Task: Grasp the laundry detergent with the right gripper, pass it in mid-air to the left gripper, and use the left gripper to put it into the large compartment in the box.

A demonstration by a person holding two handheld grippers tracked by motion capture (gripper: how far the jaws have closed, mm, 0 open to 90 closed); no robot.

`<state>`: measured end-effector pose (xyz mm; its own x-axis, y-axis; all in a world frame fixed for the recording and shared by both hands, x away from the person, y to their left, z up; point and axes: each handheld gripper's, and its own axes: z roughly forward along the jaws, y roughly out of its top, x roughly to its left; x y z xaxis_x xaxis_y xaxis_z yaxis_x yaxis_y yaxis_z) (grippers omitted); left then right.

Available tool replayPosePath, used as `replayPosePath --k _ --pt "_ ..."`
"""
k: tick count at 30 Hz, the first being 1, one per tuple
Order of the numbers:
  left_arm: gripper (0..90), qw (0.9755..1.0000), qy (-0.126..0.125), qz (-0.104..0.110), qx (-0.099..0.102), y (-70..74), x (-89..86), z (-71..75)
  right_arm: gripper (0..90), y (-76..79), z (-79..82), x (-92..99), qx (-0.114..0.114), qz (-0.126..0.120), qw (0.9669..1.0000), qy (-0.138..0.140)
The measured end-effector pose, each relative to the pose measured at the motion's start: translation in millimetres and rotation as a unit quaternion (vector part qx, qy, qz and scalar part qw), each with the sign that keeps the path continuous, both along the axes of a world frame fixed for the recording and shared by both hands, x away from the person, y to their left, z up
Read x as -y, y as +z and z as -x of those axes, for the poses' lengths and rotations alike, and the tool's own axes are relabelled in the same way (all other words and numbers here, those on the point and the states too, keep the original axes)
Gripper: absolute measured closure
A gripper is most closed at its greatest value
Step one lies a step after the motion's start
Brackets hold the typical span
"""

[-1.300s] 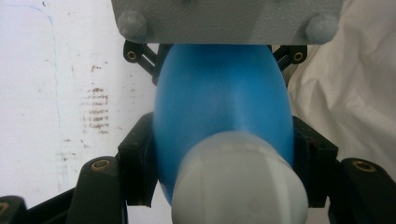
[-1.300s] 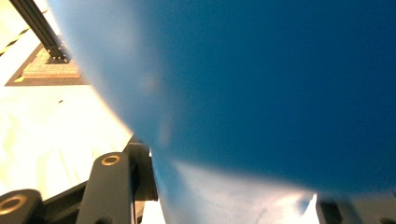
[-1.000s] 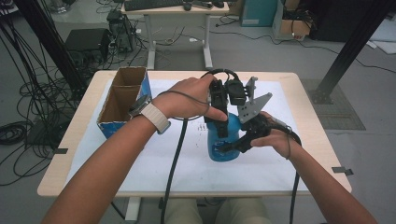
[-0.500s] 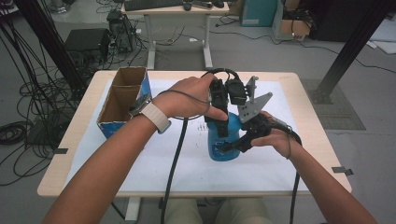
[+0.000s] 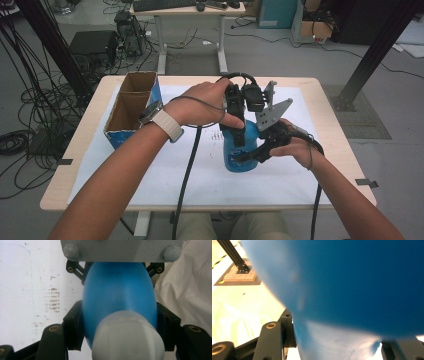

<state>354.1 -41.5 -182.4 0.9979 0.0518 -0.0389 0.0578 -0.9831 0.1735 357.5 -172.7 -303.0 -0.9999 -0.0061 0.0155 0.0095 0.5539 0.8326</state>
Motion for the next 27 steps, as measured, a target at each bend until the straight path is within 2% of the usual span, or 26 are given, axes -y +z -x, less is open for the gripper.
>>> replayPosePath --k 20,25,26,27 --pt "37.4 1.0 0.003 0.0 -0.002 -0.2 -1.8 -0.7 43.0 -0.4 -0.9 -1.6 0.001 -0.003 1.0 0.003" --pt "37.4 1.0 0.002 0.0 -0.003 0.0 -2.5 -1.0 42.9 -0.4 -0.8 -1.9 -0.001 -0.003 1.0 0.002" --pt "37.4 1.0 0.002 0.001 -0.003 -0.1 -2.7 -1.0 43.0 0.2 0.2 -1.6 -0.008 -0.002 1.0 0.001" --pt "37.4 1.0 0.003 0.002 -0.003 -0.1 -2.9 -0.9 43.0 -0.4 -0.8 -2.2 -0.001 -0.002 1.0 0.002"
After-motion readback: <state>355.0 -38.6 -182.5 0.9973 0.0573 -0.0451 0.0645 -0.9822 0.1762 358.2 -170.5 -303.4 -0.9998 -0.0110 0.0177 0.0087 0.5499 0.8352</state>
